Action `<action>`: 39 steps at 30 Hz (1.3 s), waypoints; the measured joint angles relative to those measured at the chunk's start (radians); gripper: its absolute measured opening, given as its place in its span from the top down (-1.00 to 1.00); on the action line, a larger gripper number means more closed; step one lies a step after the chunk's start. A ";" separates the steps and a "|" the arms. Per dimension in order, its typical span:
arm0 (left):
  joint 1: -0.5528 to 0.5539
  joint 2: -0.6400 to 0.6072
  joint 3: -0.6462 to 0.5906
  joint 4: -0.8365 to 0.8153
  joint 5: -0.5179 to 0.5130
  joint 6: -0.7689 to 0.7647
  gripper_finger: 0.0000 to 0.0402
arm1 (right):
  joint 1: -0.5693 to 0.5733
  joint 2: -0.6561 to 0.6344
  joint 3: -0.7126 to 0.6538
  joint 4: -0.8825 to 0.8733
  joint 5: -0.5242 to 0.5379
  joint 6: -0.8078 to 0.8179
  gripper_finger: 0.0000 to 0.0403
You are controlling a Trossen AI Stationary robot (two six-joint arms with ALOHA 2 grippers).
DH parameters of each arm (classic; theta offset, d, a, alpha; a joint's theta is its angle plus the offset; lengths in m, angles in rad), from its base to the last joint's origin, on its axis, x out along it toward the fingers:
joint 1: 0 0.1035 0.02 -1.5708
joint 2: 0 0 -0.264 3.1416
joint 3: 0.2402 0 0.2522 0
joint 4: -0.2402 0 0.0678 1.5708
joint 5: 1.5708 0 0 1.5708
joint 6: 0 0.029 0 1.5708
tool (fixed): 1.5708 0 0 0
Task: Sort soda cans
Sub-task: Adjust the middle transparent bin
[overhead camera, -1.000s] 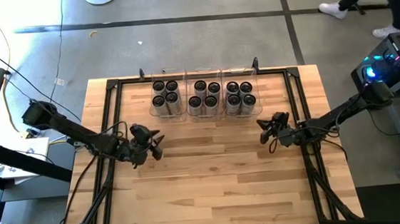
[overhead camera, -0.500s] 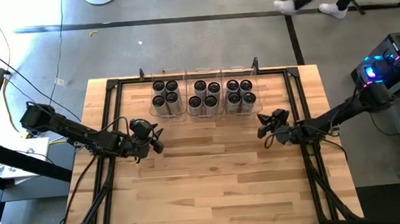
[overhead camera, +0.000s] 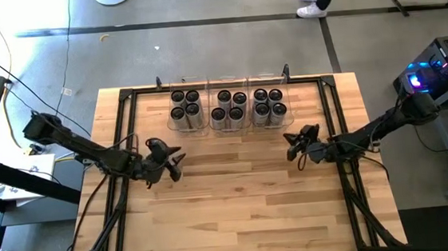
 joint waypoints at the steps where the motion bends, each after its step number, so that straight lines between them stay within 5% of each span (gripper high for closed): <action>1: -0.020 -0.015 0.009 0.001 0.004 0.010 0.29 | 0.013 -0.005 0.017 0.000 -0.017 -0.017 1.00; 11: -0.203 -0.122 0.065 0.143 -0.017 0.284 0.29 | 0.171 0.046 0.366 -0.083 -0.139 -0.379 1.00; 21: -0.309 0.120 0.065 0.405 -0.204 0.584 0.29 | 0.200 0.569 0.739 -0.096 0.052 -0.658 1.00; 29: -0.234 0.337 0.065 0.390 -0.214 0.417 0.29 | 0.104 0.866 0.974 -0.187 0.105 -0.710 1.00; 39: 0.017 0.402 0.065 0.383 -0.075 0.399 0.29 | -0.080 0.937 1.058 -0.279 0.023 -0.689 1.00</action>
